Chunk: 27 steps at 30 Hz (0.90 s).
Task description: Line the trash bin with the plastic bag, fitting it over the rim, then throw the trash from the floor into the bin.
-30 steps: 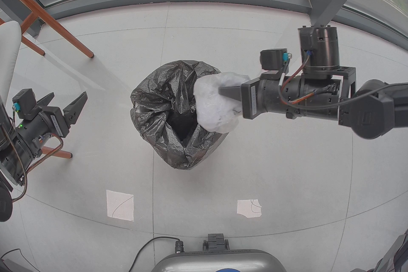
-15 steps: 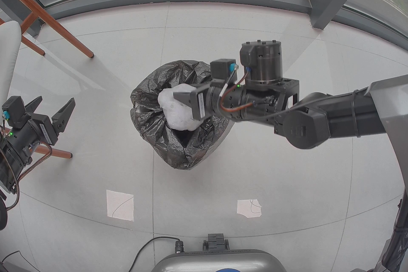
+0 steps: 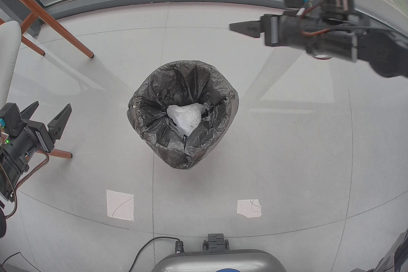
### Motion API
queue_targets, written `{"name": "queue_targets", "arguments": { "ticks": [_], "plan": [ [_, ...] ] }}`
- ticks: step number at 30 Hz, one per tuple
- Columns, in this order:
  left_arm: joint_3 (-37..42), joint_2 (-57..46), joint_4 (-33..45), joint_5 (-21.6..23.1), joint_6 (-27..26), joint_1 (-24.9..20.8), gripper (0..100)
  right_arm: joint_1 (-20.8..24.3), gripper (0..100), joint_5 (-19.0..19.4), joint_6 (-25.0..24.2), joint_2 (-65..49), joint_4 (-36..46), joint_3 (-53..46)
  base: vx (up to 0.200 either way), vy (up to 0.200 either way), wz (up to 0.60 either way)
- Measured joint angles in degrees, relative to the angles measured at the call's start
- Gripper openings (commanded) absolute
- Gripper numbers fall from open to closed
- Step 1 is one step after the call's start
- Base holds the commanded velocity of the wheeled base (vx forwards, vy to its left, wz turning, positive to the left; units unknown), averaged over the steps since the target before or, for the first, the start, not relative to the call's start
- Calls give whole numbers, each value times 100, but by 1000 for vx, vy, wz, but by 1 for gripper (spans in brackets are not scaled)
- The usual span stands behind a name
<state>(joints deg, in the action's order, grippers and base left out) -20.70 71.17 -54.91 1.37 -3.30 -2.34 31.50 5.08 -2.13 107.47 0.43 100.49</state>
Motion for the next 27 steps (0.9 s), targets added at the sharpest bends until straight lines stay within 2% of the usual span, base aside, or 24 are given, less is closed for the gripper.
{"name": "queue_targets", "arguments": {
  "ticks": [4,8,16,24,27],
  "plan": [
    [113,-80,4,-4,77,11,100,-546,100,46,11,-1048,1017,-523,0,0,0],
    [297,-218,9,-26,183,48,100,-1056,100,96,28,-2126,1404,-1480,0,0,0],
    [740,-800,395,-71,257,194,100,-1568,100,189,91,-4097,1068,-3652,0,0,0],
    [1163,-2293,1952,20,235,344,100,-1880,100,-178,20,-6111,586,-5972,0,0,0],
    [1320,-3014,2655,257,219,399,100,-1993,100,-288,26,-6847,463,-6835,0,0,0]
  ]
}}
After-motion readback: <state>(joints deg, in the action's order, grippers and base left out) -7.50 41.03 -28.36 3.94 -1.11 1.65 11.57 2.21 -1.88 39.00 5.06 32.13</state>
